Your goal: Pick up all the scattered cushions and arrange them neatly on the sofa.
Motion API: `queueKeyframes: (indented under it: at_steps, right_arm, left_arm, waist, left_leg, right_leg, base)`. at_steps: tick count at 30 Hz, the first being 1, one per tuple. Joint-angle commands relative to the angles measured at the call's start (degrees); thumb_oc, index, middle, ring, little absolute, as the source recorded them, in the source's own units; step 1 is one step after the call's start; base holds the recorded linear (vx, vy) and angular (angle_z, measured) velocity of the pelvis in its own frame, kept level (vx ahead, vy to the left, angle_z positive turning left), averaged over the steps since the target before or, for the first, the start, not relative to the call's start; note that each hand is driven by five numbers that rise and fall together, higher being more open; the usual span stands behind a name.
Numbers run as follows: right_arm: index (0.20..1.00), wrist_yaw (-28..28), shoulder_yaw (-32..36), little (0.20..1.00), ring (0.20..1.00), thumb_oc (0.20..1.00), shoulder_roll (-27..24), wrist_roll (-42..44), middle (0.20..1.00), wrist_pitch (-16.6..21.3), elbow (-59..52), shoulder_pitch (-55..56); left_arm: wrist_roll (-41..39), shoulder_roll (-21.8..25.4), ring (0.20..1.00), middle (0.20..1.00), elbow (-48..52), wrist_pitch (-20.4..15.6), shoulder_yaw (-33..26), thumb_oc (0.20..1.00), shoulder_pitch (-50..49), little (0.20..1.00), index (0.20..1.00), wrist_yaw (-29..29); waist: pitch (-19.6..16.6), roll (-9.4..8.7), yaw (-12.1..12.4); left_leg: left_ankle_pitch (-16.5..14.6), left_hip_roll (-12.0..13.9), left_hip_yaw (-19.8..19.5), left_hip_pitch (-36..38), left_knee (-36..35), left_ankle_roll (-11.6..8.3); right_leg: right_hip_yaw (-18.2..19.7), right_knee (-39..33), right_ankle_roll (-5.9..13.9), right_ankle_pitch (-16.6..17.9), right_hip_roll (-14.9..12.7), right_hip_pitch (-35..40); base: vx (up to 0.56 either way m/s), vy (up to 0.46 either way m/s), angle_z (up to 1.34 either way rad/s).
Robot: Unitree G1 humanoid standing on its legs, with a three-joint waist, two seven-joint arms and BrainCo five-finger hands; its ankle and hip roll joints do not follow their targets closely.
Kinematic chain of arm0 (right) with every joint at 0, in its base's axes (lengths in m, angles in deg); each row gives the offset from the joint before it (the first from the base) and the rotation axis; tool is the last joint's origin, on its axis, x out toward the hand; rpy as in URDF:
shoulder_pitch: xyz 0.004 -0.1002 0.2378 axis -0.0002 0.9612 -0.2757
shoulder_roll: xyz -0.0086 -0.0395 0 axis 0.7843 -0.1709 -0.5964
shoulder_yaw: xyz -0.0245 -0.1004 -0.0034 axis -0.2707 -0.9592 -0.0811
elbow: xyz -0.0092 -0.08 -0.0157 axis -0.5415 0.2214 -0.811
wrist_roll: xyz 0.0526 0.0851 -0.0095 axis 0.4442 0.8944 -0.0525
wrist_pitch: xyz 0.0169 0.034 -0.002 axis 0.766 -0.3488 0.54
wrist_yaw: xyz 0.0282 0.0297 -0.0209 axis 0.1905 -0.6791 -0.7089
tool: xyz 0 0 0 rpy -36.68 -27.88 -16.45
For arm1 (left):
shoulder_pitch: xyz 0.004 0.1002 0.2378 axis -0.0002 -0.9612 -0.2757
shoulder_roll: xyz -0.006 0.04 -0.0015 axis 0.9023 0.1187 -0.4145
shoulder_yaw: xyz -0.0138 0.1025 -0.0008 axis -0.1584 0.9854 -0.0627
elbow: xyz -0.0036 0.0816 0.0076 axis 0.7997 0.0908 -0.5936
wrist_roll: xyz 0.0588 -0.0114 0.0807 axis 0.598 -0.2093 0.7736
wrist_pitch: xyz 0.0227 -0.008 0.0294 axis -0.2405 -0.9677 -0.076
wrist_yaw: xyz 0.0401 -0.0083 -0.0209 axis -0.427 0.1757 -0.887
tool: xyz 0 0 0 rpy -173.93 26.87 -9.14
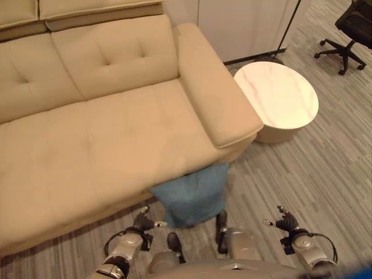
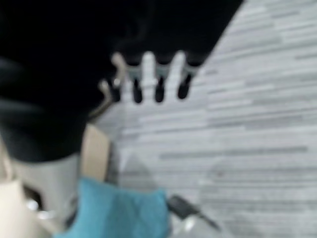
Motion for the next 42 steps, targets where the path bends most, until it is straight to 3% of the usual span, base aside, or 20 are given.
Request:
queueKeyframes:
  at_steps: [1, 5, 9, 12, 13, 15, 20, 26, 27, 31, 42]
  right_arm:
    - [1.000, 0.64, 0.06, 1.000, 1.000, 1.000, -1.05, 0.86, 1.000, 1.00, -0.25, -2.09]
    - [1.000, 1.18, 0.17, 1.000, 1.000, 1.000, -1.61, 1.09, 1.000, 1.35, -2.14, -1.90]
    - [1.000, 2.35, 1.04, 1.000, 1.000, 1.000, -2.32, 3.00, 1.000, 2.22, -5.57, -2.75]
    - [1.000, 5.12, 0.65, 1.000, 1.000, 1.000, -3.10, 5.36, 1.000, 3.46, -9.33, -8.46]
    - [1.000, 7.00, -0.31, 1.000, 1.000, 1.000, -3.74, 5.66, 1.000, 3.91, -10.52, -12.15]
    - [1.000, 7.61, -0.58, 1.000, 1.000, 1.000, -4.03, 5.76, 1.000, 4.00, -10.64, -13.70]
    - [1.000, 12.56, -2.17, 1.000, 1.000, 1.000, -7.07, 7.57, 1.000, 5.37, -12.40, -26.86]
    - [1.000, 15.64, -1.76, 1.000, 1.000, 1.000, -8.88, 9.16, 1.000, 5.98, -11.56, -35.22]
    - [1.000, 16.25, -1.90, 1.000, 1.000, 1.000, -9.45, 8.98, 1.000, 6.09, -11.77, -37.64]
    - [1.000, 17.38, -2.03, 1.000, 1.000, 1.000, -9.57, 9.14, 1.000, 6.00, -9.97, -40.61]
    - [1.000, 17.99, -1.26, 1.000, 1.000, 1.000, -9.69, 10.70, 1.000, 6.18, -9.51, -45.32]
  left_arm:
    - [-1.90, 0.47, 1.000, 1.000, 1.07, -2.05, -1.93, 1.000, 0.05, 1.000, 1.000, 0.33]
    - [-2.50, 0.07, 1.000, 1.000, 2.31, -2.21, -1.92, 1.000, 0.15, 1.000, 1.000, 0.53]
    - [-5.28, 0.16, 1.000, 1.000, 6.63, -3.20, -2.26, 1.000, 1.84, 1.000, 1.000, 2.22]
    - [-8.93, 1.58, 1.000, 1.000, 10.18, -4.92, -2.24, 1.000, 7.65, 1.000, 1.000, 6.40]
    - [-10.08, 2.62, 1.000, 1.000, 10.75, -5.63, -1.65, 1.000, 11.32, 1.000, 1.000, 8.49]
    - [-10.39, 2.98, 1.000, 1.000, 10.57, -5.60, -1.45, 1.000, 12.76, 1.000, 1.000, 9.06]
    - [-12.50, 5.38, 1.000, 1.000, 9.52, -7.10, -0.61, 1.000, 23.70, 1.000, 1.000, 14.83]
    - [-14.80, 6.58, 1.000, 1.000, 9.43, -8.13, -0.49, 1.000, 30.29, 1.000, 1.000, 17.52]
    - [-14.66, 7.26, 1.000, 1.000, 9.99, -8.10, 0.03, 1.000, 31.71, 1.000, 1.000, 17.66]
    - [-14.95, 6.86, 1.000, 1.000, 10.22, -7.94, 0.29, 1.000, 33.68, 1.000, 1.000, 19.28]
    - [-17.86, 9.75, 1.000, 1.000, 11.89, -8.29, 1.69, 1.000, 40.21, 1.000, 1.000, 20.03]
  waist:
    - [0.08, -1.34, 0.14]
    - [0.27, -1.19, 0.18]
    - [3.24, -1.05, 0.00]
    - [8.73, -0.87, 0.29]
    - [10.27, -0.56, 0.34]
    - [10.70, -0.36, 0.31]
    - [14.15, 0.84, -0.53]
    - [13.68, 1.95, -1.15]
    - [13.30, 2.28, -1.44]
    - [11.50, 2.85, -1.35]
    - [8.32, 2.92, -1.94]
  left_leg:
    - [-0.42, -0.16, -5.37, -3.02, 2.61, -4.22]
    - [0.26, 0.77, -5.38, -3.83, 2.89, -5.05]
    - [0.62, 1.70, -6.35, -7.13, 4.94, -5.39]
    - [1.00, 2.61, -7.76, -15.93, 10.13, -5.16]
    - [-0.32, 3.46, -8.57, -20.31, 13.25, -5.61]
    - [-0.32, 3.72, -8.91, -22.45, 14.39, -5.55]
    - [-0.44, 7.23, -9.91, -40.05, 24.83, -5.46]
    - [-0.65, 9.77, -11.94, -54.37, 31.68, -6.04]
    - [-0.84, 10.31, -12.42, -59.15, 34.07, -5.97]
    - [-1.48, 10.15, -13.40, -67.05, 37.93, -5.72]
    - [-3.69, 9.58, -14.45, -80.13, 45.40, -4.24]
  right_leg:
    - [-0.21, -7.10, 1.61, 2.72, -0.64, 6.00]
    - [-1.40, -8.88, 1.29, 2.94, -0.15, 6.57]
    - [-2.38, -7.33, 0.80, 2.71, -0.32, 4.16]
    - [-2.41, -0.93, -0.34, 2.54, -1.25, -5.10]
    - [-2.34, 2.33, -0.42, 0.74, -1.50, -9.16]
    - [-2.32, 3.63, -0.59, 0.44, -1.74, -11.13]
    - [-1.32, 15.37, -1.58, -1.44, -3.57, -29.04]
    - [-0.30, 23.83, -2.16, -3.58, -5.01, -42.87]
    - [0.16, 27.38, -2.32, -3.97, -5.25, -47.88]
    - [0.82, 31.07, -2.78, -4.91, -5.34, -55.53]
    - [3.58, 38.06, -2.90, -6.05, -5.95, -69.34]
  base:
    - [0.03, -0.087, 0.12]
    - [-0.01, -0.069, 0.03]
    - [-0.14, -0.061, 0.18]
    - [-0.33, -0.090, 0.12]
    - [-0.19, -0.089, 0.23]
    - [-0.11, -0.054, 0.29]
    - [-0.19, -0.037, 0.16]
    - [-0.09, -0.063, 0.08]
    - [0.00, -0.043, 0.12]
    - [0.02, -0.035, 0.06]
    - [0.04, -0.011, 0.00]
